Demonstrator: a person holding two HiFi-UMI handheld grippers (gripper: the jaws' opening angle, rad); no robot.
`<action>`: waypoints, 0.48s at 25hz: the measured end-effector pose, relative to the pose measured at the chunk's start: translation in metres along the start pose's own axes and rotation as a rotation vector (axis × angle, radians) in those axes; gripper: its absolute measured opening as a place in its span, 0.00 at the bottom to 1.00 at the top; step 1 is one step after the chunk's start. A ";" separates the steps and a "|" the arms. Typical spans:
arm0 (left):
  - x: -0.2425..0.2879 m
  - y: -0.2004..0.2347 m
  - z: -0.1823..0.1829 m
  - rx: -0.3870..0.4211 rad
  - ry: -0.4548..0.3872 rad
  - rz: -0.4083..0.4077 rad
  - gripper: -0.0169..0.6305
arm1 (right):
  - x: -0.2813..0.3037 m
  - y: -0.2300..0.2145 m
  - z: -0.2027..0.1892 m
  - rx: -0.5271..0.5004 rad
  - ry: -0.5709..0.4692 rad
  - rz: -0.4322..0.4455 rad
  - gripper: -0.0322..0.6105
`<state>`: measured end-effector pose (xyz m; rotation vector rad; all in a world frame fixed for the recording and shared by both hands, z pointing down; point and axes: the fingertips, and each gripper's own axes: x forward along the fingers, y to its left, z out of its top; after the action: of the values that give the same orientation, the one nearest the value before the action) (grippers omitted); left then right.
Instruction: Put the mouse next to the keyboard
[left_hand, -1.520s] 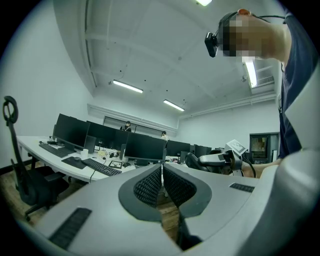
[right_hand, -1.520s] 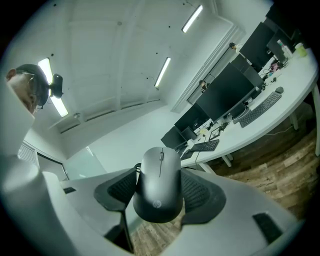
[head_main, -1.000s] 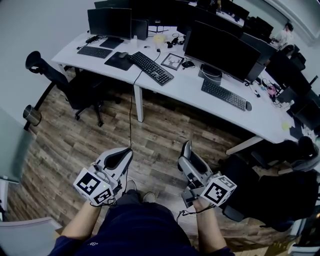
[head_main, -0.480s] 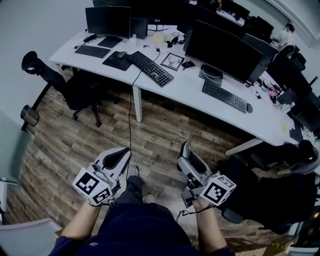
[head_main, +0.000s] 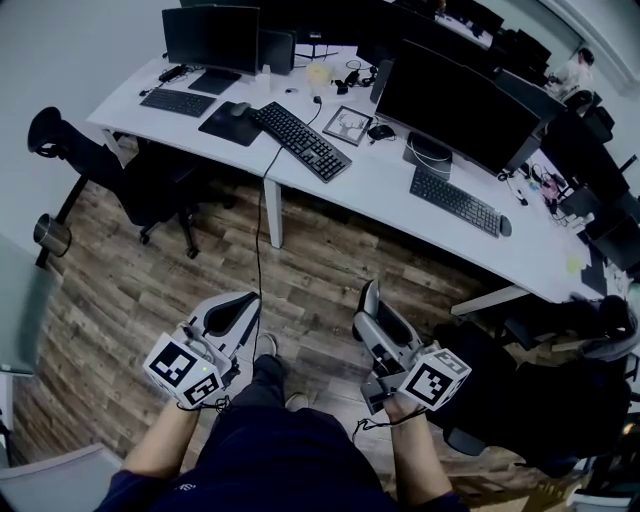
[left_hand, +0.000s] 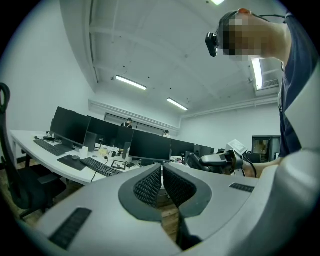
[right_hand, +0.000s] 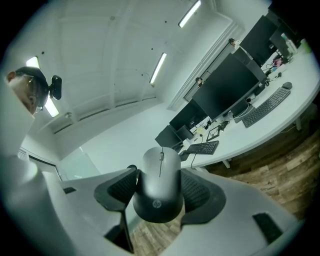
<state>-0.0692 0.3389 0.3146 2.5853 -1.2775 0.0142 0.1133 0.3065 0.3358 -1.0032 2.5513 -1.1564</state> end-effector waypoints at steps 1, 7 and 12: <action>0.004 0.006 0.001 -0.001 0.002 -0.002 0.08 | 0.006 -0.002 0.002 0.001 0.001 -0.002 0.49; 0.029 0.047 0.003 -0.016 0.019 -0.018 0.08 | 0.046 -0.018 0.013 0.015 0.003 -0.022 0.49; 0.048 0.080 0.010 -0.021 0.030 -0.036 0.08 | 0.078 -0.029 0.025 0.024 0.001 -0.039 0.48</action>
<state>-0.1032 0.2533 0.3289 2.5797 -1.2146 0.0324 0.0786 0.2281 0.3489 -1.0510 2.5230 -1.1950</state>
